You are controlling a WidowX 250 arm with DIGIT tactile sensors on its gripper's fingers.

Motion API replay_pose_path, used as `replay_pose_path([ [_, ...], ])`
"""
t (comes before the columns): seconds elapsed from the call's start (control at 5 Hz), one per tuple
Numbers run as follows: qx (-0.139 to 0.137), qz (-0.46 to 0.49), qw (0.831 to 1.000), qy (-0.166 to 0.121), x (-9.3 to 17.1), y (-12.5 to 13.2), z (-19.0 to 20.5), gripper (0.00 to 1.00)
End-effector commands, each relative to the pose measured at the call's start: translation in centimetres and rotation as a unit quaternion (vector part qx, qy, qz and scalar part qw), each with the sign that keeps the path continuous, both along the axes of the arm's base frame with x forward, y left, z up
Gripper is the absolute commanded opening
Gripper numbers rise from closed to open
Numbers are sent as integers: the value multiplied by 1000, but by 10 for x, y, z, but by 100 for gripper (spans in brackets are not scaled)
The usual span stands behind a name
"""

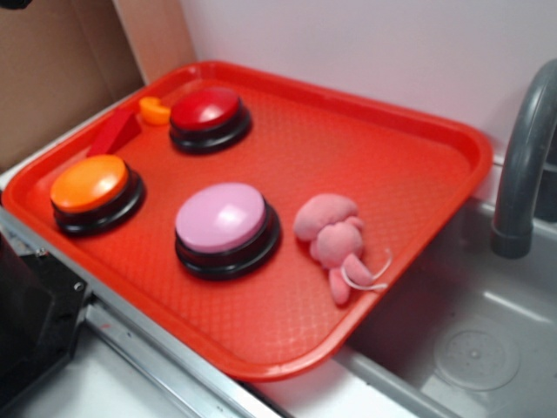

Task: Push the orange button.

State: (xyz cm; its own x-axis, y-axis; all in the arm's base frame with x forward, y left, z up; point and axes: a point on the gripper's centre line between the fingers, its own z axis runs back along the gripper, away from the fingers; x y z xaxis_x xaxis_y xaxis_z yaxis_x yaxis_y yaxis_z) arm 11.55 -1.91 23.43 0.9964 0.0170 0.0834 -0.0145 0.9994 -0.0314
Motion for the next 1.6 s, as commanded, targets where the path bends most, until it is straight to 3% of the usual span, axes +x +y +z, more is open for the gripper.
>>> replay_pose_path([
  [0.0,0,0,1000,0,0,0,0,100],
  [0.2,-23,55,991,124,24,50,-50,100],
  [0.4,-25,-37,994,102,42,87,-100,100],
  [0.6,32,-111,993,30,60,94,-142,100],
  [0.8,80,-103,991,-11,60,91,-152,100],
  [1.0,74,-96,993,-5,60,82,-169,100],
  [1.4,53,-95,994,17,64,89,-187,100],
])
